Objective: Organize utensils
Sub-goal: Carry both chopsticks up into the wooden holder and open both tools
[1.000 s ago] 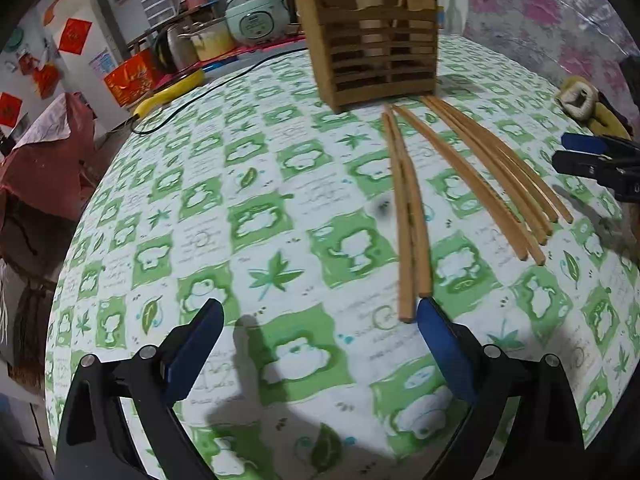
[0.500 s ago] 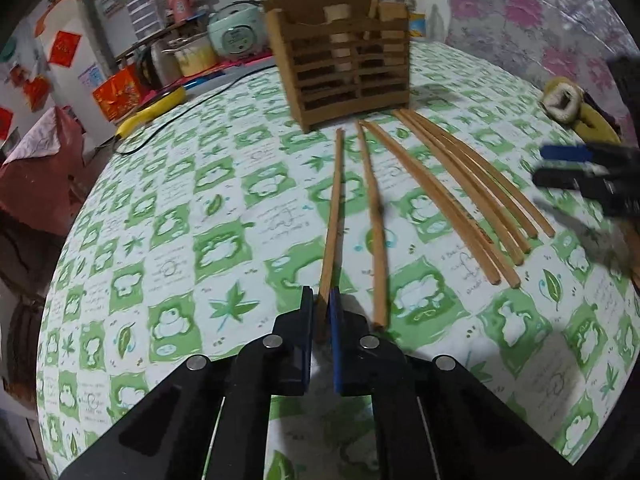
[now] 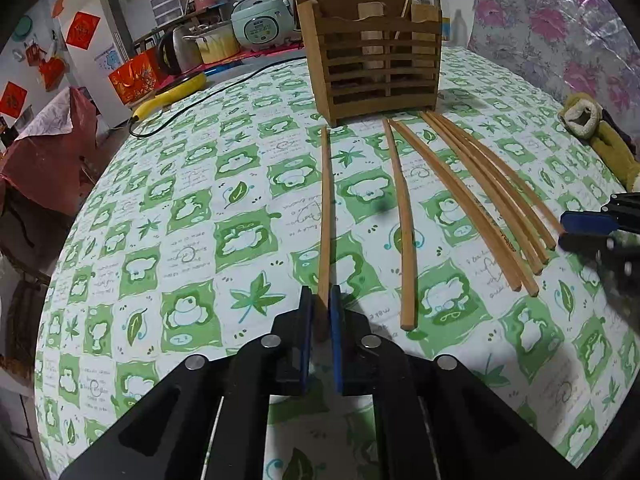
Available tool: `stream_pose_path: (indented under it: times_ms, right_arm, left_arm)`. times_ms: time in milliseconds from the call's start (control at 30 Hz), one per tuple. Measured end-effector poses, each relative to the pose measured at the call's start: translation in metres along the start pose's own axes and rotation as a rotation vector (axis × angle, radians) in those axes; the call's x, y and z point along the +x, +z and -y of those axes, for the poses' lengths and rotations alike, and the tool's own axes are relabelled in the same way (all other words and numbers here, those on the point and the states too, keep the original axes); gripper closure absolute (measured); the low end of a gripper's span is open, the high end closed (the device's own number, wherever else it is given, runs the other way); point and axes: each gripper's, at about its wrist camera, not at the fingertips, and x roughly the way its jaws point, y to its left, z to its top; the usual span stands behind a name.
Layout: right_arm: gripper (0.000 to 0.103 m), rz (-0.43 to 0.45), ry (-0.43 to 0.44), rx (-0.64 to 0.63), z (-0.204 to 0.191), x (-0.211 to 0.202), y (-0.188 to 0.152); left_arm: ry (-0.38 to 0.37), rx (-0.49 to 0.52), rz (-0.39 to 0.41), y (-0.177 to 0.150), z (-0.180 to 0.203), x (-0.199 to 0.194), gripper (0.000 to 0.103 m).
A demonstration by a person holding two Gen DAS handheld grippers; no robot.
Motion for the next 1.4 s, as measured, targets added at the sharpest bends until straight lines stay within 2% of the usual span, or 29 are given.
stream_pose_path:
  times_ms: [33,200,333,600,700,833,900,933,967,1000,1033,1100,1233,1400]
  right_arm:
    - [0.092,0.001,0.011,0.019,0.004,-0.001,-0.001]
    - [0.094,0.031,-0.022,0.067,0.014,-0.005,-0.002]
    - [0.095,0.114,-0.054,0.087,0.024,-0.028,0.008]
    - [0.095,0.335,-0.086,0.116,0.037,-0.093,0.066]
    - [0.095,0.392,-0.086,0.119,0.038,-0.107,0.092]
    - [0.097,0.442,-0.079,0.123,0.038,-0.122,0.121]
    - [0.097,0.462,-0.064,0.125,0.036,-0.128,0.13]
    - [0.097,0.47,-0.06,0.124,0.036,-0.129,0.133]
    - [0.097,0.473,-0.053,0.124,0.036,-0.129,0.133]
    - [0.097,0.472,-0.048,0.127,0.036,-0.127,0.133]
    - [0.097,0.471,-0.044,0.129,0.035,-0.125,0.131]
    - [0.097,0.454,-0.029,0.141,0.038,-0.115,0.128]
    - [0.097,0.437,-0.019,0.154,0.04,-0.107,0.125]
    - [0.097,0.445,-0.014,0.158,0.04,-0.11,0.126]
  left_arm:
    - [-0.002,0.001,0.0,-0.001,0.0,-0.001,0.093]
    - [-0.009,-0.042,0.02,-0.002,-0.006,-0.01,0.097]
    - [0.007,-0.072,0.07,0.008,-0.013,-0.034,0.097]
    - [0.015,-0.083,0.248,0.062,-0.014,-0.108,0.097]
    - [0.014,-0.092,0.291,0.087,-0.013,-0.12,0.097]
    - [-0.024,-0.101,0.333,0.115,-0.01,-0.135,0.097]
    - [-0.031,-0.08,0.317,0.118,-0.006,-0.133,0.097]
    - [-0.027,-0.07,0.294,0.114,-0.003,-0.128,0.092]
    - [-0.016,-0.065,0.268,0.108,-0.003,-0.121,0.071]
    - [0.001,-0.059,0.237,0.099,-0.002,-0.112,0.058]
    - [0.03,-0.054,0.207,0.084,-0.003,-0.099,0.051]
    - [0.045,-0.051,0.145,0.062,-0.006,-0.079,0.051]
    - [-0.003,-0.096,-0.005,0.017,-0.014,-0.036,0.051]
    - [-0.033,-0.1,-0.057,-0.01,-0.012,-0.014,0.051]
